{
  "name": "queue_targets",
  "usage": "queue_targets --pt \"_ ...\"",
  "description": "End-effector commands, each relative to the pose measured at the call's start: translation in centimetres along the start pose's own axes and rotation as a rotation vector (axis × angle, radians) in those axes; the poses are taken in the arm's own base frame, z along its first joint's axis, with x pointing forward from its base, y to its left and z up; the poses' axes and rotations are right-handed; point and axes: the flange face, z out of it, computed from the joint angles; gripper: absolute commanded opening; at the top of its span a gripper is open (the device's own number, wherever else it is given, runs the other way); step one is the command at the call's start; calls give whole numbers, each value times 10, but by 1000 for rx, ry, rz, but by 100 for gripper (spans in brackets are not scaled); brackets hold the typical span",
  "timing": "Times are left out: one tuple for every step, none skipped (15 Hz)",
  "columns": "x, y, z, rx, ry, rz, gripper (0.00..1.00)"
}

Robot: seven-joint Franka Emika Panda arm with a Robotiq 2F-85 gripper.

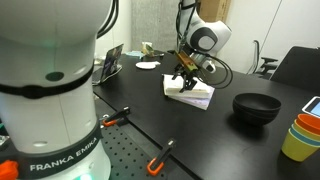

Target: Open the book, then flip a few pages

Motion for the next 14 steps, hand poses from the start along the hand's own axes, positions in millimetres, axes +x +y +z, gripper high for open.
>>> queue_targets --pt "7 0 6 24 -9 12 100" --pt "7 -2 6 25 -9 5 100" --pt "7 -4 6 32 -8 0 100" --pt "7 -6 7 39 -11 -2 100" --pt "7 -8 6 48 -13 -3 100" --pt "6 -10 6 56 -15 -4 100" --pt "6 -12 5 67 -20 -3 100" --pt "6 -14 5 83 -27 0 100" --pt "7 -13 6 95 -34 4 100" --pt "8 -13 7 116 -50 8 100" --pt "8 -13 7 131 -65 12 100" --pt "7 -13 7 145 -74 14 100" --pt "7 -12 4 163 -87 17 100" --pt "6 -12 3 180 -96 19 100"
